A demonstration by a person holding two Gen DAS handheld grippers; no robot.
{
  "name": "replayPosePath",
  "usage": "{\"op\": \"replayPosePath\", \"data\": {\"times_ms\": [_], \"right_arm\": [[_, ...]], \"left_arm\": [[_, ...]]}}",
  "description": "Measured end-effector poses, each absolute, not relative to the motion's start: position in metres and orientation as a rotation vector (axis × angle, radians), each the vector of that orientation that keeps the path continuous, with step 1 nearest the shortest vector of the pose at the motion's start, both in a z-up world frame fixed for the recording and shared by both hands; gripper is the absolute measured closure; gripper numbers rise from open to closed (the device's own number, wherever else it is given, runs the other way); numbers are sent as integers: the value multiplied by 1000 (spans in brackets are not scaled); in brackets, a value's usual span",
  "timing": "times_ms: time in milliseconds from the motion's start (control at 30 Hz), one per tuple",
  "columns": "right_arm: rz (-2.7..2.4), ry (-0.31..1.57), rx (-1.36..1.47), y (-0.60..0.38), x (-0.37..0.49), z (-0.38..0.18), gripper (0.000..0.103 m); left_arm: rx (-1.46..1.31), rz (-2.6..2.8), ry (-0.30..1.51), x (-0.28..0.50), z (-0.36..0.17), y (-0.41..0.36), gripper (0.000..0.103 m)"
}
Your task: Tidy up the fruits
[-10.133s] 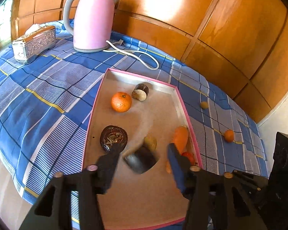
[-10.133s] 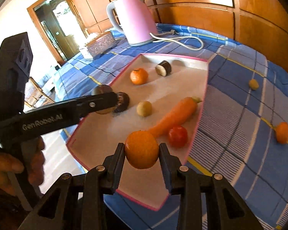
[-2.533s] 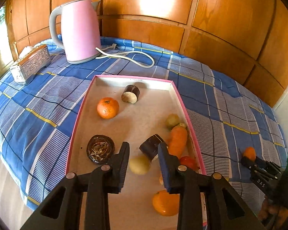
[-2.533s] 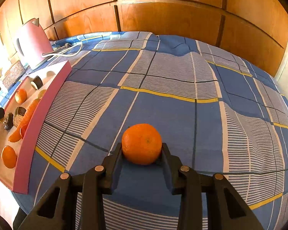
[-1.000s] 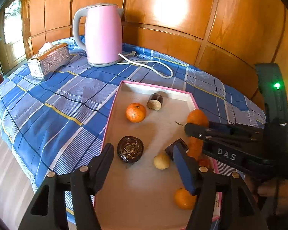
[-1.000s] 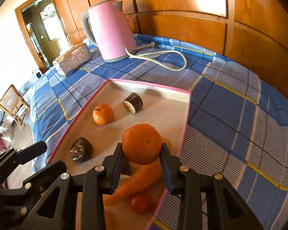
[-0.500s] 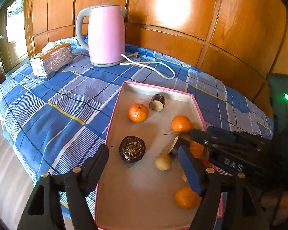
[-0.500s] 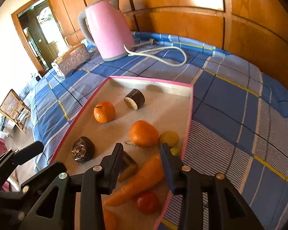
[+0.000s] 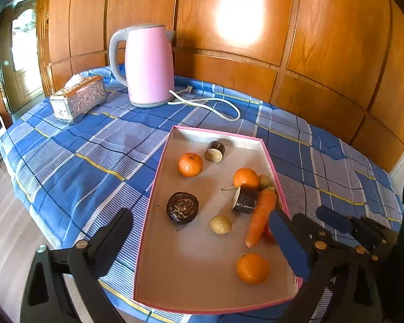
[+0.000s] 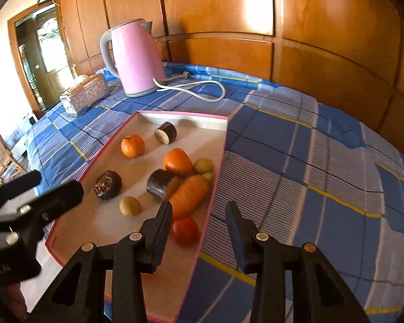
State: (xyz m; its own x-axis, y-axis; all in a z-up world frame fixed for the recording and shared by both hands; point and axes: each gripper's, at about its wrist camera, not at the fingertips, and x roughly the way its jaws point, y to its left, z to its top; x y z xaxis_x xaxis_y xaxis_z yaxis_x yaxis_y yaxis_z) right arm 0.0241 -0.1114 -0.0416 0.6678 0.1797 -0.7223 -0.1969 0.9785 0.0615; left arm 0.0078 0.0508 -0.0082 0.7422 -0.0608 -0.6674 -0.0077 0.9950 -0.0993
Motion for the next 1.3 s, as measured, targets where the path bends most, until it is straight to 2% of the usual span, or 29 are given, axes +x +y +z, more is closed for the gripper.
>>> {"op": "replayPosePath", "data": {"times_ms": [500, 1300], "right_arm": [[208, 803, -8, -119, 6, -40, 62], [210, 788, -39, -111, 5, -39, 62]], "left_arm": [[-28, 53, 702, -4, 1, 39, 0], [-66, 54, 699, -5, -1, 43, 0]]}}
